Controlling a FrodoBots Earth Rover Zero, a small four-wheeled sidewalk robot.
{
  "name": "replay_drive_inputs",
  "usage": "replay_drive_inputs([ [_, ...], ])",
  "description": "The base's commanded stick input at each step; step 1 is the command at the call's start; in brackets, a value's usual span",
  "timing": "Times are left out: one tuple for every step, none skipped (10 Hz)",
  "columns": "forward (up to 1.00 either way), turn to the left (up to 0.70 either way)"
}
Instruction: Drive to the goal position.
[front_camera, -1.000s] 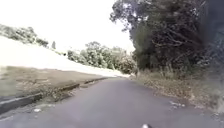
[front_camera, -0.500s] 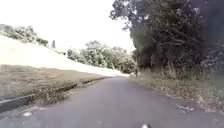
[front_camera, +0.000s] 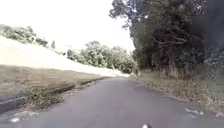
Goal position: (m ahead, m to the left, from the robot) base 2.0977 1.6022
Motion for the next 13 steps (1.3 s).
replay_drive_inputs([
  [0.45, 0.0],
  [0.45, 0.0],
  [0.45, 0.0],
  [0.45, 0.0],
  [0.45, 0.0],
  [0.45, 0.0],
  [0.45, 0.0],
  [0.45, 0.0],
  [0.45, 0.0],
  [0.45, 0.0],
  [0.45, 0.0],
  [0.45, 0.0],
  [0.45, 0.0],
])
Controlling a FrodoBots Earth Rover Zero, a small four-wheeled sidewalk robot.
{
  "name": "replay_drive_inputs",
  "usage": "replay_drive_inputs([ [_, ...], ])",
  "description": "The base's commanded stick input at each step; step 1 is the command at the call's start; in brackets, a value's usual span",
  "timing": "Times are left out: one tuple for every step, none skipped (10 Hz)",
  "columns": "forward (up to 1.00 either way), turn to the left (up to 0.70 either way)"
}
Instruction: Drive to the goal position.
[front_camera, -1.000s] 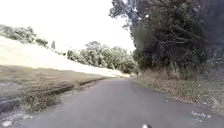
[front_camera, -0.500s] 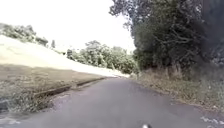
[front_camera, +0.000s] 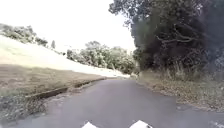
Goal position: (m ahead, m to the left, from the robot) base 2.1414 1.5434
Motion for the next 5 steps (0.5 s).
replay_drive_inputs([
  [0.45, 0.0],
  [0.45, 0.0],
  [0.45, 0.0],
  [0.45, 0.0],
  [0.45, 0.0],
])
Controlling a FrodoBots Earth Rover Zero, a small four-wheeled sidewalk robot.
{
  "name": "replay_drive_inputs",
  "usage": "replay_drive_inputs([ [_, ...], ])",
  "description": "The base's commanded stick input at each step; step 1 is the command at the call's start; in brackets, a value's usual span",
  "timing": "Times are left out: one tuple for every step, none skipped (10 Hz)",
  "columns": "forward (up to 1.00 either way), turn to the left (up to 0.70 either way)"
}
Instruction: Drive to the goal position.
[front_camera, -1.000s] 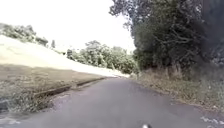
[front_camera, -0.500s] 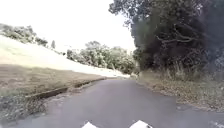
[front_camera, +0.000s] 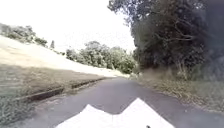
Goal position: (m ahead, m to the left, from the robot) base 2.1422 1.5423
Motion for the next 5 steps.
replay_drive_inputs([
  [0.45, 0.0],
  [0.45, 0.0],
  [0.45, 0.0],
  [0.45, 0.0],
  [0.45, 0.0],
])
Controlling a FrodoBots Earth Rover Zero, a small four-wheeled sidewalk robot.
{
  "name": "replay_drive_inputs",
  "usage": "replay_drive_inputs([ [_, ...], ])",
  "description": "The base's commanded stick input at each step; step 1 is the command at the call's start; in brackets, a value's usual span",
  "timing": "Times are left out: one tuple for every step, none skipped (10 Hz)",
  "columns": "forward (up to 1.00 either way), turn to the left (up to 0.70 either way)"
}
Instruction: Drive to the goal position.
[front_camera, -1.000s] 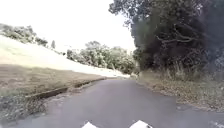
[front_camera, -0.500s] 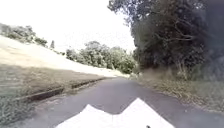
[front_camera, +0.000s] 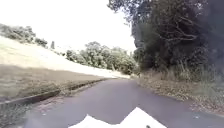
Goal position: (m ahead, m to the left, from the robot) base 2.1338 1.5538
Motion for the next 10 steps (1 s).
replay_drive_inputs([
  [0.45, 0.0],
  [0.45, 0.0],
  [0.45, 0.0],
  [0.45, 0.0],
  [0.45, 0.0],
  [0.45, 0.0],
  [0.45, 0.0],
  [0.45, 0.0],
  [0.45, 0.0],
  [0.45, 0.0],
])
